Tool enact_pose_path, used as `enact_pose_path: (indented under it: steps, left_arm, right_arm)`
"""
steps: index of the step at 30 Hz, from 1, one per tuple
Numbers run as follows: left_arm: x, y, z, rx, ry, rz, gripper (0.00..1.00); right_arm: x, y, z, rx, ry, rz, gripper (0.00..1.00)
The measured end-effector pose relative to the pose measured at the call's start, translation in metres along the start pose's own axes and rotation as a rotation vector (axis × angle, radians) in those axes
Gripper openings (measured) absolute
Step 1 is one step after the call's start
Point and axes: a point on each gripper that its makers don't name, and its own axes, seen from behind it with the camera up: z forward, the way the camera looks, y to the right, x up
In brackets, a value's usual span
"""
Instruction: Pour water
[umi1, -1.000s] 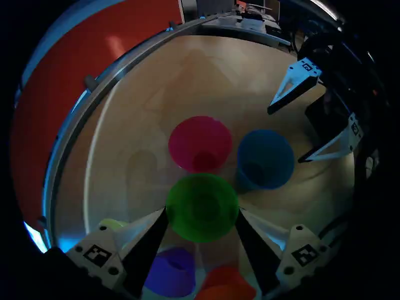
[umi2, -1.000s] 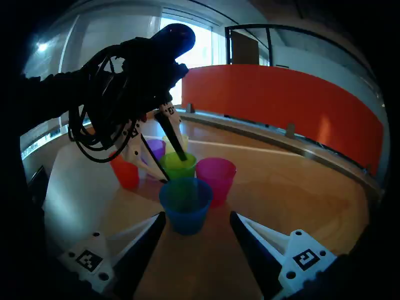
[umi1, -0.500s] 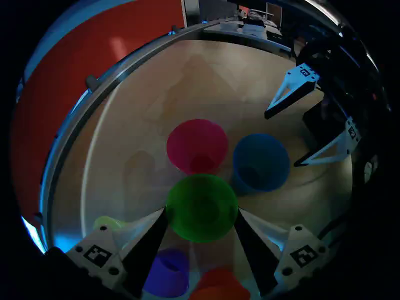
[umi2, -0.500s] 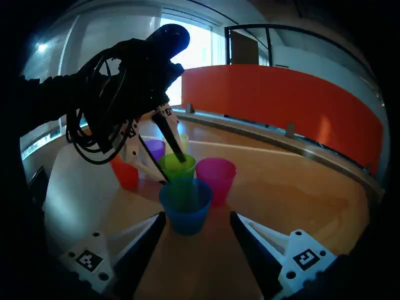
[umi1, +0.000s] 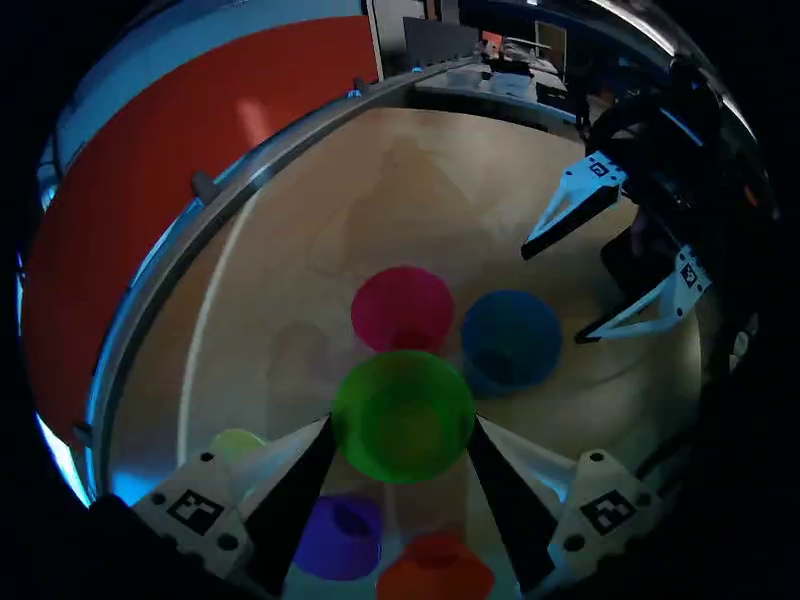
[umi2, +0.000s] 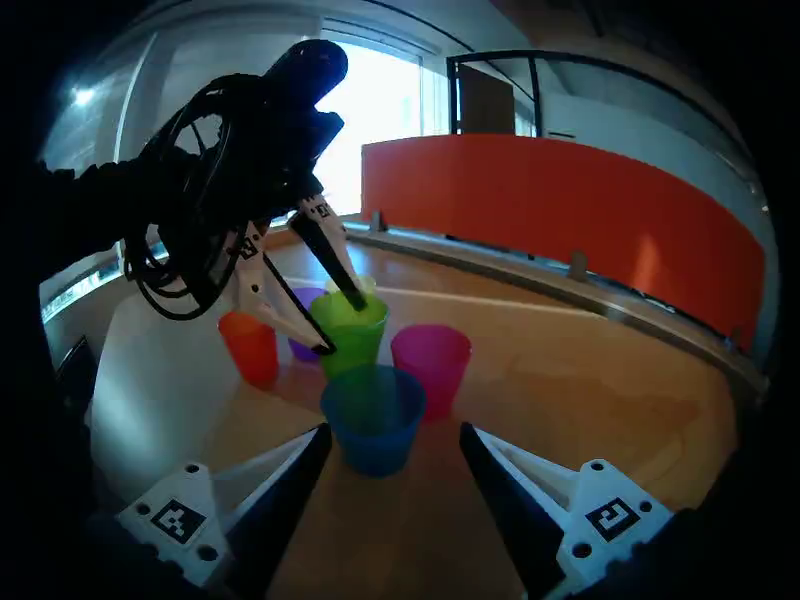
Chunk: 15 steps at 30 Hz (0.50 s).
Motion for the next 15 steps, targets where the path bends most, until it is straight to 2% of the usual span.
enact_pose_path:
  steps: [9, 15]
  left_arm:
    - [0.011, -0.006, -0.025, 0.049, 0.113, -0.002, 0.88]
    - [0.016, -0.009, -0.041, 0.074, 0.191, -0.028, 0.88]
  right_arm:
    - [0.007, -0.005, -0.003, -0.008, 0.007, -0.010, 0.99]
    - [0.013, -0.008, -0.003, -0.015, 0.013, -0.018, 0.99]
